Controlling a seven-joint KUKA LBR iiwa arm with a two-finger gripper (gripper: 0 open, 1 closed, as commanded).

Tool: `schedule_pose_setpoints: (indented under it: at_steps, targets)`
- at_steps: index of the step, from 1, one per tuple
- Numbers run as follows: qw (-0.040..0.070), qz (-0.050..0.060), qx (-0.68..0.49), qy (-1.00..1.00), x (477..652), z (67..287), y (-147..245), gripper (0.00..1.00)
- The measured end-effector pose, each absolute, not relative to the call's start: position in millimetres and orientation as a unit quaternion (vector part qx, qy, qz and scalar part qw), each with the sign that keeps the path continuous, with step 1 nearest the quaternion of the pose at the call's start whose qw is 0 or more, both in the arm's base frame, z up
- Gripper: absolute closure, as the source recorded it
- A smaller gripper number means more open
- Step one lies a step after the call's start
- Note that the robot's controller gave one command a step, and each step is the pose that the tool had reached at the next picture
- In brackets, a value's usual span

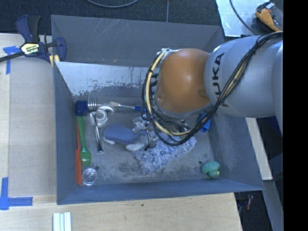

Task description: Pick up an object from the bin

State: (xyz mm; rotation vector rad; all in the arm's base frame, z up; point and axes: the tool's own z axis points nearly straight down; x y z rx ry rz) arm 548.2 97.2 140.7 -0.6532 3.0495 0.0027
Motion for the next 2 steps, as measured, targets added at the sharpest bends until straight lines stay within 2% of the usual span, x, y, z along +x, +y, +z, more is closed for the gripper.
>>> schedule_pose_setpoints:
  at_steps: [1, 2]
  targets:
    - [0.031, 0.005, -0.054, 0.998, 553.4, 200.7, 99.5, 1.00]
    - [0.034, 0.004, -0.098, 0.995, 535.4, 180.1, 97.6, 1.00]
